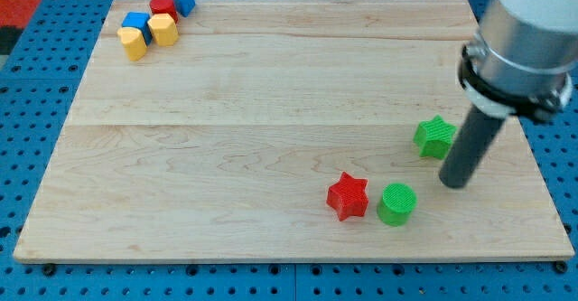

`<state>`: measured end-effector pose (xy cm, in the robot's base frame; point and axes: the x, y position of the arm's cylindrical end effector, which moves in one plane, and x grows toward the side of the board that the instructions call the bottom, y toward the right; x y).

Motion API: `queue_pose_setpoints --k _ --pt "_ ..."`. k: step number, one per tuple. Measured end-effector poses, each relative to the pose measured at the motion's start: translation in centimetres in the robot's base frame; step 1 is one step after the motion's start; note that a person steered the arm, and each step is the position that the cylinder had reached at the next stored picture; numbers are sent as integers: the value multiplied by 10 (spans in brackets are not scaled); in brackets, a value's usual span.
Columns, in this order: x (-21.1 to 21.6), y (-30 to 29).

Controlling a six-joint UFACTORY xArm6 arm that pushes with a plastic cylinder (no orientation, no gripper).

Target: Push the red star and green circle to the left side

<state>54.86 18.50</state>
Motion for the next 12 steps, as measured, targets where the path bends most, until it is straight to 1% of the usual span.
queue_pose_setpoints --k 1,2,4,5,6,7,8,9,10,11,12 --pt "23 -18" --pt "14 -87" --pt "14 -236" --pt "1 -263" --pt "-18 -238" --pt "10 -187" --pt "68 -174" --pt "70 -192" --pt "69 -303" --pt "69 -340" --pt "69 -329"
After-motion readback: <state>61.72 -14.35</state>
